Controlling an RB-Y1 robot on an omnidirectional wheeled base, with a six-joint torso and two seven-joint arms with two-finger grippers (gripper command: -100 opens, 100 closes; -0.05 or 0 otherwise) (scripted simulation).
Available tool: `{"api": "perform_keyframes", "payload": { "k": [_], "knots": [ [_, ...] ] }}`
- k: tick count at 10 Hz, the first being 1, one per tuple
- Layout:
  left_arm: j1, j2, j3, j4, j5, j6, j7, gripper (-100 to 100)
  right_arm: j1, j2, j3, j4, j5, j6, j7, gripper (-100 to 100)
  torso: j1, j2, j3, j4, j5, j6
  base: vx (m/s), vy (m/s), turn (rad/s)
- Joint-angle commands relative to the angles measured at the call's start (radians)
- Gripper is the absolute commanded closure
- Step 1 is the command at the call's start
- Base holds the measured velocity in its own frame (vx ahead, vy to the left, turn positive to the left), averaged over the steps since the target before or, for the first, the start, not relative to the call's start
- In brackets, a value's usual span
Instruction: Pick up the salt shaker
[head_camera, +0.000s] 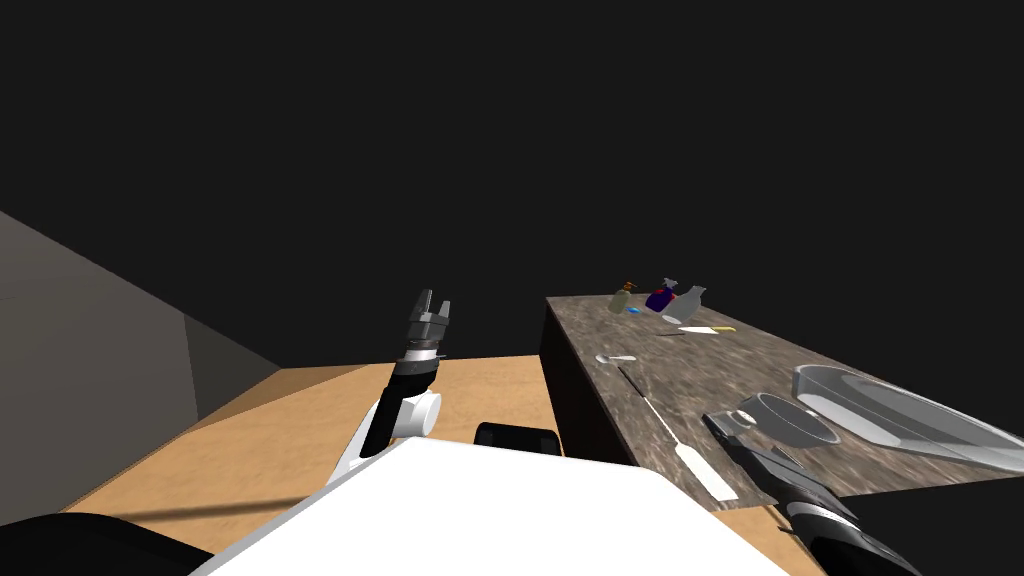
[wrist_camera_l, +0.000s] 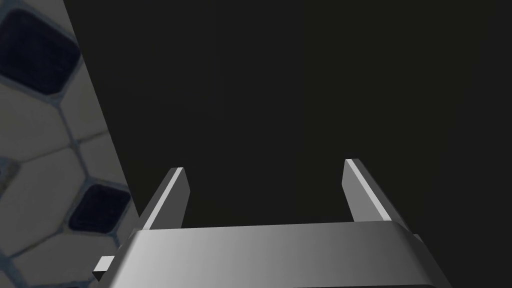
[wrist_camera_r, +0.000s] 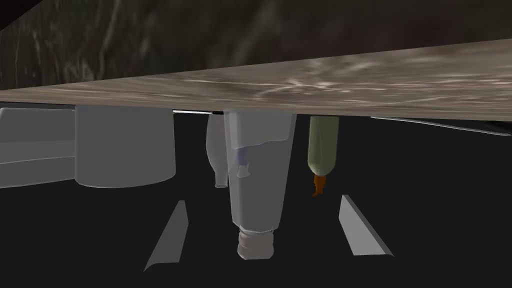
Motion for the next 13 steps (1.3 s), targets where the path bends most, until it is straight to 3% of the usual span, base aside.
{"api": "perform_keyframes", "payload": {
  "k": [1,2,4,5,7,8,10,11,12,13],
  "knots": [
    [0.000,0.000,0.000,0.000,0.000,0.000,0.000,0,0.000,0.000,0.000,0.000,0.000,0.000,0.000,0,0.000,0.000,0.000,0.000,0.000,0.000,0.014,-0.003,0.002],
    [0.000,0.000,0.000,0.000,0.000,0.000,0.000,0,-0.050,-0.036,0.030,0.050,-0.027,-0.016,0.018,-100,0.001,0.004,0.003,0.001,0.000,0.000,-0.064,0.025,0.040],
    [0.000,0.000,0.000,0.000,0.000,0.000,0.000,0,-0.095,-0.036,0.030,0.112,-0.027,-0.016,0.018,-100,0.003,0.011,0.007,0.003,0.001,0.000,-0.073,0.030,0.010],
    [0.000,0.000,0.000,0.000,0.000,0.000,0.000,0,-0.139,-0.072,0.059,0.151,-0.053,-0.033,0.037,-100,0.002,0.011,0.007,0.003,0.001,0.000,-0.095,0.037,0.038],
    [0.000,0.000,0.000,0.000,0.000,0.000,0.000,0,-0.190,-0.072,0.059,0.232,-0.053,-0.033,0.037,-100,0.004,0.013,0.008,0.003,0.001,0.000,-0.069,0.036,0.006],
    [0.000,0.000,0.000,0.000,0.000,0.000,0.000,0,-0.235,-0.108,0.088,0.269,-0.079,-0.049,0.055,-100,0.003,0.011,0.007,0.003,0.001,0.001,-0.074,0.030,0.037],
    [0.000,0.000,0.000,0.000,0.000,0.000,0.000,0,-0.285,-0.108,0.088,0.319,-0.079,-0.049,0.055,-100,0.003,0.012,0.007,0.003,0.000,0.000,-0.068,0.016,0.009],
    [0.000,0.000,0.000,0.000,0.000,0.000,0.000,0,-0.285,-0.108,0.088,0.345,-0.079,-0.049,0.055,-100,0.002,0.010,0.006,0.003,0.000,0.000,-0.007,0.004,0.001],
    [0.000,0.000,0.000,0.000,0.000,0.000,0.000,0,-0.326,-0.144,0.118,0.373,-0.106,-0.065,0.074,-100,0.001,0.008,0.005,0.002,0.000,0.000,-0.064,0.030,0.035],
    [0.000,0.000,0.000,0.000,0.000,0.000,0.000,0,-0.357,-0.144,0.118,0.405,-0.106,-0.065,0.074,-100,0.003,0.010,0.006,0.002,0.000,-0.001,-0.086,0.030,0.024]
  ]
}}
